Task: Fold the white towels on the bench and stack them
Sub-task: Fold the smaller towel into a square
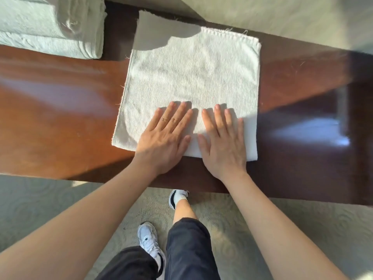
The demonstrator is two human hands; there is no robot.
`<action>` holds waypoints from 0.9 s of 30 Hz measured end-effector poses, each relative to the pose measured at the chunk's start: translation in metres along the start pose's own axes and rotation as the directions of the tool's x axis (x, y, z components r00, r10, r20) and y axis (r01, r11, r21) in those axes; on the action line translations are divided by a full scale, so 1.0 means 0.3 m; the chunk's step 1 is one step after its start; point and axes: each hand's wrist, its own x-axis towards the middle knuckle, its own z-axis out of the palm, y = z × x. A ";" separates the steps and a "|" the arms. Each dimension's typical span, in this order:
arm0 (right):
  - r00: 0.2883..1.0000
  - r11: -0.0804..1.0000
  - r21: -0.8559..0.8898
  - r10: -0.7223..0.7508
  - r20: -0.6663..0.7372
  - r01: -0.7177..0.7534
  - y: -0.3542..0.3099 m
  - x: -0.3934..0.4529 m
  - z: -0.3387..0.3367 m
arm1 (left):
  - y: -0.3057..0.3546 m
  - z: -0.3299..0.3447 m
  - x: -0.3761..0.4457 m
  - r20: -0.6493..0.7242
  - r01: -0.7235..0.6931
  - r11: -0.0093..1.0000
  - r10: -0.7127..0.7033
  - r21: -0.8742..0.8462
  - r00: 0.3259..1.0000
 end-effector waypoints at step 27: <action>0.921 0.947 0.177 -0.198 -0.336 0.268 0.184 -0.138 -0.046 | -0.310 -0.134 -0.230 -0.367 -0.194 0.968 0.125 -0.160 0.922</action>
